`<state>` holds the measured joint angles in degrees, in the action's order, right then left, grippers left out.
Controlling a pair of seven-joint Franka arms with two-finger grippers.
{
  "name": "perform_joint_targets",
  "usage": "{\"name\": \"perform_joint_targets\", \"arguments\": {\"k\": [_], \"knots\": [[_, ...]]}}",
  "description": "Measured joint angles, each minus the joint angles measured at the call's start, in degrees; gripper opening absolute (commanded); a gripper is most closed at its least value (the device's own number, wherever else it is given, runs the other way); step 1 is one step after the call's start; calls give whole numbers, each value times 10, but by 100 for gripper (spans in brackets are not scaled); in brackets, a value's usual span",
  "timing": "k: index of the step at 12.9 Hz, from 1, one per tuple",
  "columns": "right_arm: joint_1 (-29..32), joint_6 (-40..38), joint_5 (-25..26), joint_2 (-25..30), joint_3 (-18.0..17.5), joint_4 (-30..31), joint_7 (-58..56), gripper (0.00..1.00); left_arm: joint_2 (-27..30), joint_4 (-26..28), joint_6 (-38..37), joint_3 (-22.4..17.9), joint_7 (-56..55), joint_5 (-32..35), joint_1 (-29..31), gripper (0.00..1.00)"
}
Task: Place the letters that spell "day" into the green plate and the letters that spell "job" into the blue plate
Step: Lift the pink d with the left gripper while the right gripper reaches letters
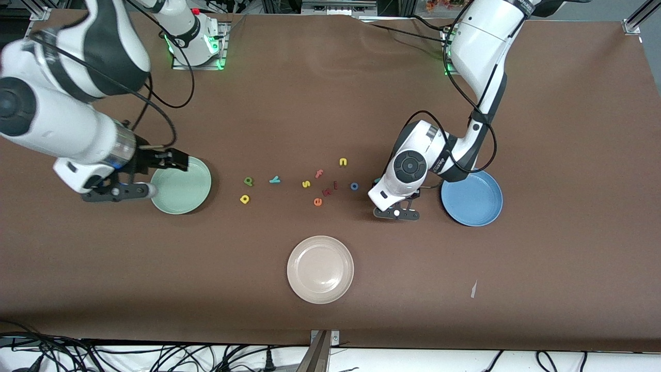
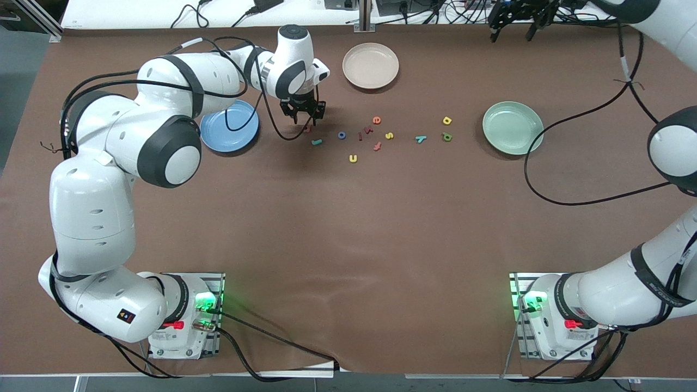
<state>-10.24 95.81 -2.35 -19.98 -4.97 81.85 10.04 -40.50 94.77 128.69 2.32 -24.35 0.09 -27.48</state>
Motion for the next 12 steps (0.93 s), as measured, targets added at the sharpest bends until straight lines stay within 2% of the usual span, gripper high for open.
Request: {"name": "perform_joint_targets", "arguments": {"k": [2,3,4,5,7,10,12], "knots": [[-4,79,-1,-7,0,58,2,100,0,27,41,0,-12,0,0,60],[-4,130,-1,-7,-2,98,2,100,0,35,50,0,-17,0,0,46],[-4,180,-1,-6,-6,141,2,100,0,38,53,0,-19,0,0,21],[-4,223,-1,-3,-10,183,3,100,1,38,54,1,-21,0,0,7],[-4,282,-1,9,-18,252,6,100,3,38,55,1,-22,0,-1,2],[-5,368,-1,24,-42,344,22,100,5,37,54,1,-22,0,0,2],[-7,431,-1,26,-60,400,36,100,19,33,16,-2,-17,20,2,2]]}}
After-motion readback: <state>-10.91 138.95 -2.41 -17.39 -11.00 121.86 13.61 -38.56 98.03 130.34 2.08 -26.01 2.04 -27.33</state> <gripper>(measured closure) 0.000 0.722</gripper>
